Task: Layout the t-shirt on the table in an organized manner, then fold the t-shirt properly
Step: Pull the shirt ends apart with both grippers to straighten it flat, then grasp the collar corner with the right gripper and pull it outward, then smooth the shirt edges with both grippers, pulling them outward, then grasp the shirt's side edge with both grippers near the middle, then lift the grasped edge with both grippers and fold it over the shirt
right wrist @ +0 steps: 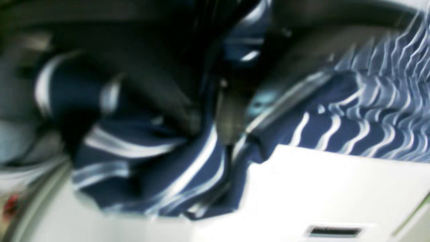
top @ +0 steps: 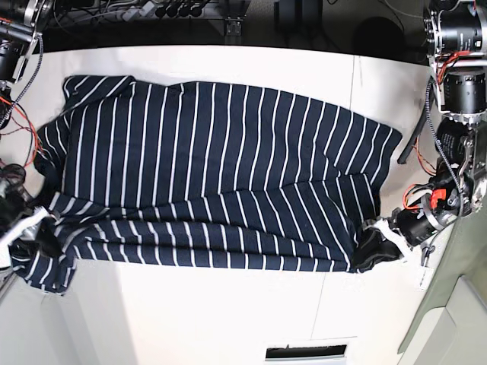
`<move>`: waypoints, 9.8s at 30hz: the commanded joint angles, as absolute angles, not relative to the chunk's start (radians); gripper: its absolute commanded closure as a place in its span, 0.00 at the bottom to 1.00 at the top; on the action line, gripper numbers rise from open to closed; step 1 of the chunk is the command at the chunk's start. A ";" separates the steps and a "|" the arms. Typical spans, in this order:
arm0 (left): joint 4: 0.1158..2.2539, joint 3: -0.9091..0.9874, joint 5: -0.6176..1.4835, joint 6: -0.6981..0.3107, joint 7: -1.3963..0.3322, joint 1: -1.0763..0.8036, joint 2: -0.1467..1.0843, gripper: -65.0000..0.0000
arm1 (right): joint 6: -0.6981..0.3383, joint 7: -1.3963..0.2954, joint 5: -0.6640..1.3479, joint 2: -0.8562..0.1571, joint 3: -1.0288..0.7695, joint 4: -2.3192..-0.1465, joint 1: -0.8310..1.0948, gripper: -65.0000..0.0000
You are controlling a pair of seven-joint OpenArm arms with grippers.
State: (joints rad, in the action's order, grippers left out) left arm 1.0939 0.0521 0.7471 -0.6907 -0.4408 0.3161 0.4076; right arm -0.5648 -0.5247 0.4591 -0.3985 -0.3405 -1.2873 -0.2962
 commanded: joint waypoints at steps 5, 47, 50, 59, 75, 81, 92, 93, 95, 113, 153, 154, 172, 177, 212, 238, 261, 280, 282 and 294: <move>0.953 0.052 0.773 -0.698 -0.533 0.422 0.430 0.45 | -0.559 -0.540 0.470 -0.384 -0.286 -1.158 -0.368 0.31; 1.363 0.387 0.822 -0.698 -0.668 -0.284 0.565 0.44 | -0.565 -0.647 0.575 -0.348 -0.510 -1.342 0.230 0.32; 1.325 0.385 0.782 -0.698 -0.644 -0.254 0.559 0.44 | -0.564 -0.628 0.577 -0.345 -0.422 -1.317 0.223 0.32; 1.253 0.332 0.795 -0.698 -0.655 -0.189 0.559 0.44 | -0.561 -0.651 0.584 -0.276 -0.358 -1.353 0.197 1.00; 1.253 0.328 0.830 -0.698 -0.658 -0.189 0.546 0.44 | -0.572 -0.875 0.772 -0.277 -0.644 -1.823 0.502 1.00; 1.253 0.328 0.830 -0.698 -0.663 -0.188 0.546 0.44 | -0.572 -0.874 0.786 -0.276 -0.657 -1.882 0.608 1.00; 1.254 0.328 0.857 -0.698 -0.685 -0.188 0.546 0.44 | -0.608 -0.875 0.884 -0.184 -0.655 -1.888 0.679 1.00; 1.254 0.328 0.857 -0.698 -0.685 -0.188 0.546 0.44 | -0.614 -0.873 0.898 -0.176 -0.650 -1.890 0.678 1.00; 1.254 0.328 0.857 -0.698 -0.685 -0.188 0.546 0.44 | -0.616 -0.873 0.908 -0.166 -0.631 -1.898 0.673 1.00; 1.254 0.328 0.856 -0.698 -0.686 -0.189 0.546 0.44 | -0.606 -0.867 0.811 -0.165 -0.336 -2.038 0.660 0.59; 1.364 0.144 0.677 -0.698 -0.624 -0.183 0.448 1.00 | -0.548 -0.750 0.557 -0.199 -0.517 -1.435 0.214 1.00; 1.354 0.125 0.657 -0.698 -0.614 -0.183 0.448 1.00 | -0.547 -0.757 0.557 -0.206 -0.517 -1.435 0.214 1.00; 1.127 0.099 0.506 -0.674 -0.598 -0.186 0.520 1.00 | -0.546 -0.763 0.569 -0.352 -0.517 -1.435 0.275 1.00; 1.168 0.099 0.659 -0.698 -0.687 -0.186 0.580 1.00 | -0.561 -0.759 0.688 -0.355 -0.517 -1.443 0.272 1.00; 1.303 0.099 0.724 -0.698 -0.698 -0.022 0.570 0.61 | -0.561 -0.530 0.510 -0.284 -0.415 -0.944 -0.307 0.52; 0.958 0.099 0.561 -0.569 -0.576 0.233 0.485 0.47 | -0.550 -0.490 0.448 -0.226 -0.331 -0.944 -0.307 0.53; 1.004 0.099 0.714 -0.698 -0.697 0.211 0.509 0.85 | -0.550 -0.489 0.455 -0.227 -0.331 -0.947 -0.307 1.00; 1.135 0.099 0.857 -0.698 -0.713 0.228 0.558 1.00 | -0.566 -0.502 0.550 -0.233 -0.332 -1.018 -0.308 1.00; 1.135 0.099 0.854 -0.698 -0.680 0.257 0.557 1.00 | -0.567 -0.517 0.550 -0.240 -0.332 -1.075 -0.311 1.00; 0.774 0.006 0.577 -0.587 -0.398 0.667 0.410 0.82 | -0.564 -0.448 0.278 -0.269 -0.325 -0.986 -0.642 0.87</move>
